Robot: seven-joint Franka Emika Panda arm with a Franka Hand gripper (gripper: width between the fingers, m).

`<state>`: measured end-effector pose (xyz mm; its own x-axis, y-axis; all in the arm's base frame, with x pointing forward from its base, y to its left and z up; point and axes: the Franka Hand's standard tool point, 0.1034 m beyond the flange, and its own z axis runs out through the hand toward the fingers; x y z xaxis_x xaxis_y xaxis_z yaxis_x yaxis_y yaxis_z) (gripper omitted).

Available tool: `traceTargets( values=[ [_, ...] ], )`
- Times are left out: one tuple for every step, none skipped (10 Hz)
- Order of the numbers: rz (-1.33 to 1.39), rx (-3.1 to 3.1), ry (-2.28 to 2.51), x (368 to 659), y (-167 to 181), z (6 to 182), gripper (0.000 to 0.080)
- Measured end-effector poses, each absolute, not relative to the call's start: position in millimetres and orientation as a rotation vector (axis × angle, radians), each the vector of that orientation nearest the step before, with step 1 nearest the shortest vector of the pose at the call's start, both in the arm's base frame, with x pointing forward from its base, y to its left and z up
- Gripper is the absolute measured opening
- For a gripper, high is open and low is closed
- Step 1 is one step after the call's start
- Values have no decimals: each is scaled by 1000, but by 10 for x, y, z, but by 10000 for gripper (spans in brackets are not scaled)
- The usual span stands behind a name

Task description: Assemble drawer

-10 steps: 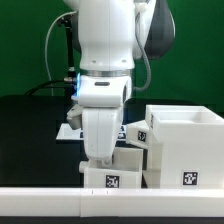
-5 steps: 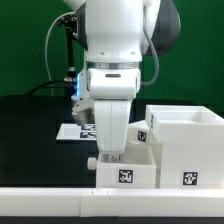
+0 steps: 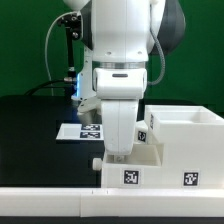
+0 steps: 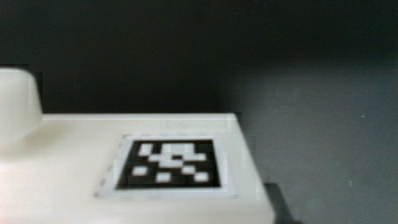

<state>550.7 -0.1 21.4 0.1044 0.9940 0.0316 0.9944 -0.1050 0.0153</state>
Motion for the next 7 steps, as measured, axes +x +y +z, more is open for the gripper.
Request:
traceTargets(
  values=[
    [-50,-2325,-2095,5496,-2,199,38],
    [-46,-2324,-2094,5483,-3,189,38],
    [-46,-2325,-2091,5473,-7,183,38],
    [-48,-2330,-2086,5465,-22,176,38],
    [-57,-2334,-2088,5473,-20,177,38],
    [-87,-2345,-2094,5478,-14,171,38],
    [-84,-2345,-2093,5467,-17,165,38]
  ],
)
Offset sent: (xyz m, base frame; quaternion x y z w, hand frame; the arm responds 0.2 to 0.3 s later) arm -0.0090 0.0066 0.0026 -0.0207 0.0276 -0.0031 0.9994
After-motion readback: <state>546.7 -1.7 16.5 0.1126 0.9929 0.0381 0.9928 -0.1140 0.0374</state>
